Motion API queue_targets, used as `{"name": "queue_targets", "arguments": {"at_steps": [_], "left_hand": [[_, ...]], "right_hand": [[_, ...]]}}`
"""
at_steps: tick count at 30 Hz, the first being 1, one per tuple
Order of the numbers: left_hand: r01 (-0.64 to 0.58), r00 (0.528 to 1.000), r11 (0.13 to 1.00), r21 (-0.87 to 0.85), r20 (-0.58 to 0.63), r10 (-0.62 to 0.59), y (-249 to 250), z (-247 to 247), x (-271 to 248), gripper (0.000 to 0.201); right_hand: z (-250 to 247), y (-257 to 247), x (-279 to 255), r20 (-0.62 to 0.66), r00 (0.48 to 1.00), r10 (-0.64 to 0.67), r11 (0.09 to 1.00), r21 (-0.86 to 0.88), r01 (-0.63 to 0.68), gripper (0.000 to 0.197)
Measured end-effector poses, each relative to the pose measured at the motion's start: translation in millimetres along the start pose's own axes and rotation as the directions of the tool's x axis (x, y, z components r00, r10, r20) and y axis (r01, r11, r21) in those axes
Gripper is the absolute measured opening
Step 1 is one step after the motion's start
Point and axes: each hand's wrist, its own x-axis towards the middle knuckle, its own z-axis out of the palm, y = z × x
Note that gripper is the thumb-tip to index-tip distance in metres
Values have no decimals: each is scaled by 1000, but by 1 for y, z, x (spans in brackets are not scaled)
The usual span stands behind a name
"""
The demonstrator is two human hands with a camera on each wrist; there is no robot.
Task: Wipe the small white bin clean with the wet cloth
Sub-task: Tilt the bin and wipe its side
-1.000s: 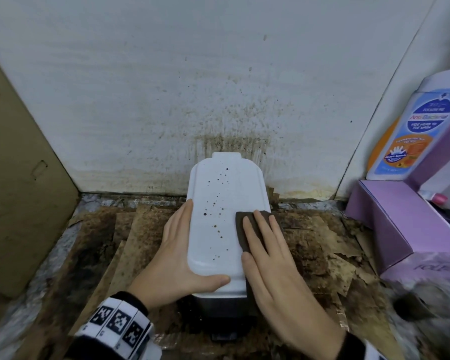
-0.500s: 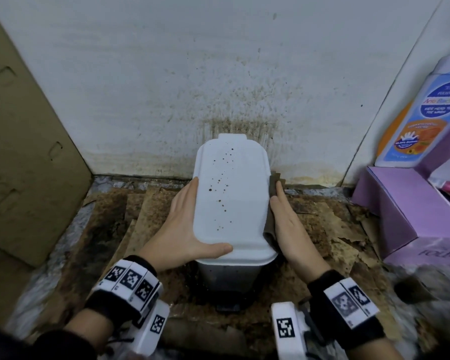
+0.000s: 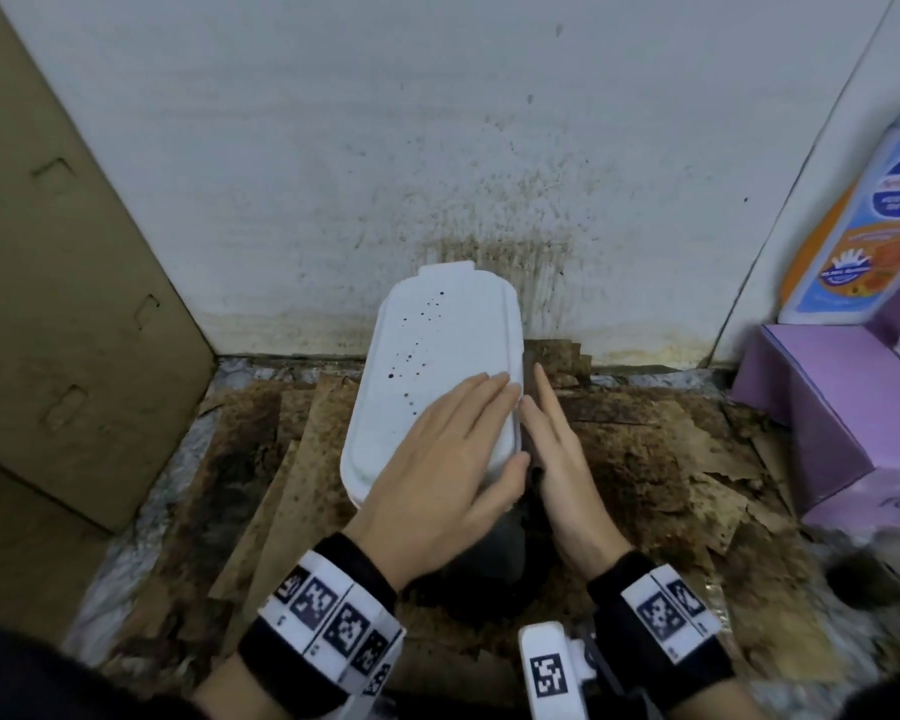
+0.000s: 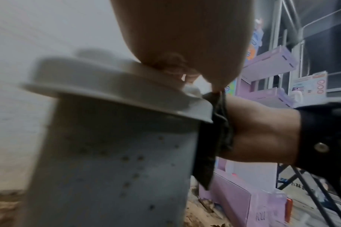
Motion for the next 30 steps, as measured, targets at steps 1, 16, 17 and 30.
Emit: {"name": "queue_targets", "arguments": {"at_steps": [1, 16, 17, 30], "left_hand": [[38, 999, 999, 6, -6, -38, 2, 2, 2, 66], [284, 954, 955, 83, -119, -274, -35, -20, 6, 52], [291, 951, 953, 84, -130, -279, -36, -19, 5, 52], [316, 942, 941, 122, -154, -297, -38, -14, 5, 55]], "right_hand": [[5, 2, -1, 11, 1000, -17, 1000, 6, 17, 55], [72, 34, -7, 74, 986, -150, 985, -77, 156, 50], [74, 35, -7, 75, 985, -152, 984, -80, 158, 50], [63, 73, -3, 23, 988, -150, 952, -265, 151, 49]]}}
